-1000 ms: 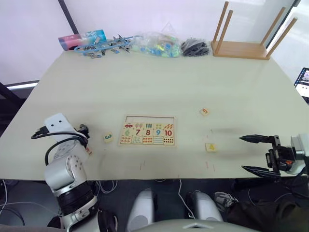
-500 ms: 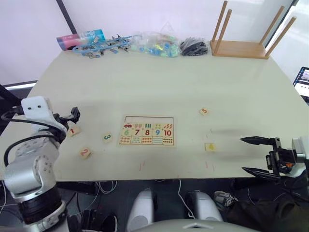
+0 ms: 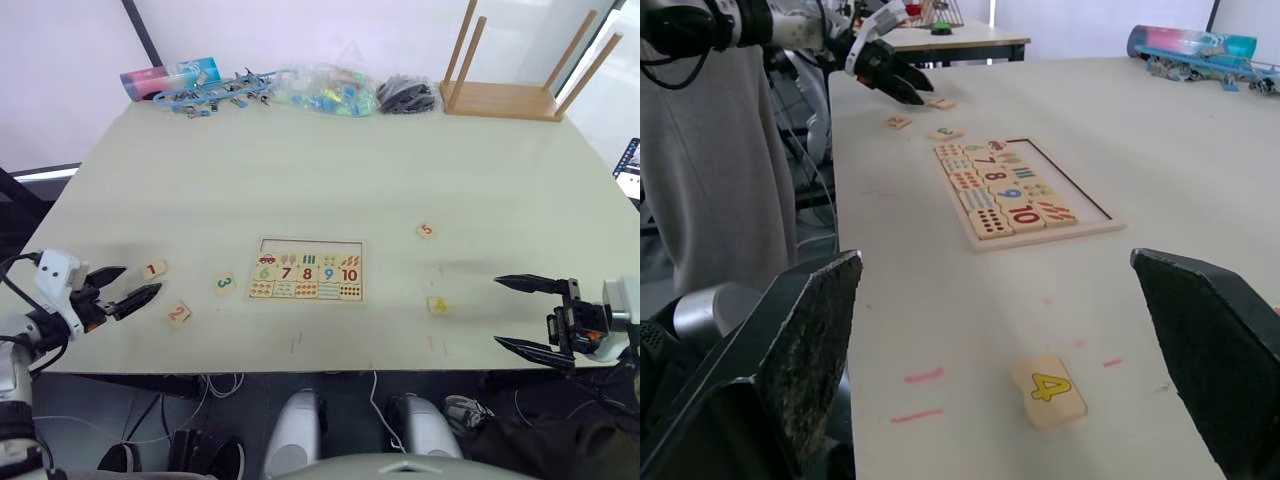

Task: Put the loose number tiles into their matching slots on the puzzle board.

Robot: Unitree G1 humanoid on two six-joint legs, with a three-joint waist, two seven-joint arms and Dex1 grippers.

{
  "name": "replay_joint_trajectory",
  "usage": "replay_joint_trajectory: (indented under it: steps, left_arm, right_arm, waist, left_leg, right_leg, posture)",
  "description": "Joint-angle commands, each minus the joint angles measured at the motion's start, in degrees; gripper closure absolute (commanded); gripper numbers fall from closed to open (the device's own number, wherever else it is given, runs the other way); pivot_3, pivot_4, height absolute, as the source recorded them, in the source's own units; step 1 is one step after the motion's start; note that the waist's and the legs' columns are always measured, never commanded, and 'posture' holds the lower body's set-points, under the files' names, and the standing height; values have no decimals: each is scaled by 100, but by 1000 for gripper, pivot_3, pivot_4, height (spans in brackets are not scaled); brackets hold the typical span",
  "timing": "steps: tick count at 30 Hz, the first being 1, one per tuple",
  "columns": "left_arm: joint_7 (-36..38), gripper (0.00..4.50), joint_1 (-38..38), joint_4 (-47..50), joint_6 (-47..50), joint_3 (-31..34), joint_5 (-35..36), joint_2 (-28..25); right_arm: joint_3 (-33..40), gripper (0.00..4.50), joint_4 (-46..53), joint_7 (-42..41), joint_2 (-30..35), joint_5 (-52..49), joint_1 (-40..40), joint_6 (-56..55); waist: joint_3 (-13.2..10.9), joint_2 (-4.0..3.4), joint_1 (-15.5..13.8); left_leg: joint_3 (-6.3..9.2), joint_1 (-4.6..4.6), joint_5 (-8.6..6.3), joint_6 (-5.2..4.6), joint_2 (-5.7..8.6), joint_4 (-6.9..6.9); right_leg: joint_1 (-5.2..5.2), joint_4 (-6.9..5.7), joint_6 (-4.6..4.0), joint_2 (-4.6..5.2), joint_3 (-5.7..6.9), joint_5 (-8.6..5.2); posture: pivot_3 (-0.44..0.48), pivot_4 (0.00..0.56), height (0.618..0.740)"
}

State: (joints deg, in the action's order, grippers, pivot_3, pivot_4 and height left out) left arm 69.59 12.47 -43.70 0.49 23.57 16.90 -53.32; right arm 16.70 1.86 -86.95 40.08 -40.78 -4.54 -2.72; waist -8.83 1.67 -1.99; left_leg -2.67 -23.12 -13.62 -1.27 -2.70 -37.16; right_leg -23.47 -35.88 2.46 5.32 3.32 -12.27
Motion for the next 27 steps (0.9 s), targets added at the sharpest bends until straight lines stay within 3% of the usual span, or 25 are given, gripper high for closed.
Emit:
replay_joint_trajectory:
  steps: [1,11,27]
  left_arm:
    - [496,41,470,-763,-557,-233,-189,-258]
    - [1019,41,1512,-2136,-1427,-891,-811,-543]
    - [838,41,2166,-2591,-1809,-1460,-1461,-576]
  right_arm:
    - [191,0,134,34,16,-107,56,-13]
    - [190,0,315,200,17,-109,24,46]
    - [279,0,-6,34,72,-104,141,-54]
  waist:
    - [2,4,-4]
    - [2,4,-6]
    - [2,0,-29]
  left_leg:
    - [-2,-1,0,-1,-1,0]
    - [-28,-13,11,-27,1,-3]
    - [-24,-12,12,-28,7,-18]
  right_leg:
    - [-1,0,0,-1,0,0]
    - [-2,1,-10,-10,13,6]
    - [2,-5,6,-15,16,-1]
  posture:
    - [0,150,737]
    - [0,150,737]
    - [0,150,737]
